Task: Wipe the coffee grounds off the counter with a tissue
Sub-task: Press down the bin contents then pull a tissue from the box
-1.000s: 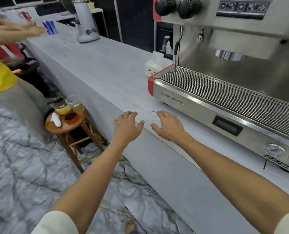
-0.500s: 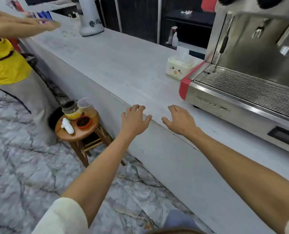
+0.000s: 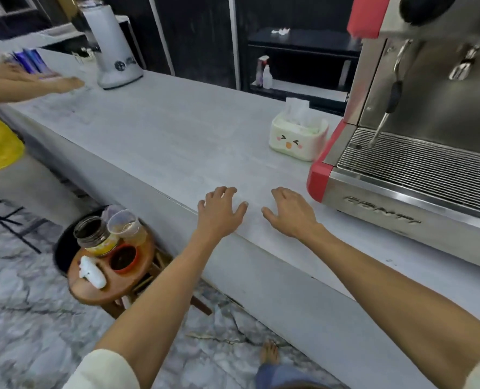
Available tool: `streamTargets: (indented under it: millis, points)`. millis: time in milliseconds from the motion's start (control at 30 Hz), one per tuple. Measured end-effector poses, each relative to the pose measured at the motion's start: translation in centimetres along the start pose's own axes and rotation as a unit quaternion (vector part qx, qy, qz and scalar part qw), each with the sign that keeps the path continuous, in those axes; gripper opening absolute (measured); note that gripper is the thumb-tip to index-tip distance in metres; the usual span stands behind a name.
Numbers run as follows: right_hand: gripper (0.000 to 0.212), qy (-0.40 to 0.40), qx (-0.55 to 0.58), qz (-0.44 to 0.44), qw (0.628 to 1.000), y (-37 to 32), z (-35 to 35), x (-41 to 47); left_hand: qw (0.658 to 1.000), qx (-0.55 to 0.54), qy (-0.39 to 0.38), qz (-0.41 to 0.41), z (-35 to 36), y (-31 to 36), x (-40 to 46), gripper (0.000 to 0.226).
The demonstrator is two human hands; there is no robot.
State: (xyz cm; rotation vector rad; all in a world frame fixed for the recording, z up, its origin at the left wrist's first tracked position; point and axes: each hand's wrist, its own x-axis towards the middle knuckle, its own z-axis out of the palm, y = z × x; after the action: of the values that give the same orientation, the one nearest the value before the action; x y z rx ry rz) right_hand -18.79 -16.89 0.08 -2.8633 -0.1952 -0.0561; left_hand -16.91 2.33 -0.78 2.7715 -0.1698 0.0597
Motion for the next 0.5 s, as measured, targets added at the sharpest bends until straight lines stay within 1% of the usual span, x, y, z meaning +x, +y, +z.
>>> streamTargets:
  millis: [167,267,400,500]
  points:
    - [0.06,0.0,0.008,0.006,1.0,-0.6,0.3,4.5,1.0,-0.005,-0.016,0.021,-0.4,-0.1,5.5,0.055]
    - [0.058,0.011,0.012,0.016,1.0,-1.1,0.4,6.6,0.999,-0.004,-0.011,0.04,-0.6,-0.6,8.2,0.055]
    - [0.056,0.023,0.005,0.043,0.999,-1.1,0.1,9.0,0.998,-0.012,-0.013,0.063,-0.7,-1.1,11.5,0.054]
    - [0.055,0.036,0.001,0.083,0.996,-1.0,-0.2,10.8,0.996,-0.021,-0.018,0.085,-0.6,-1.1,14.3,0.054]
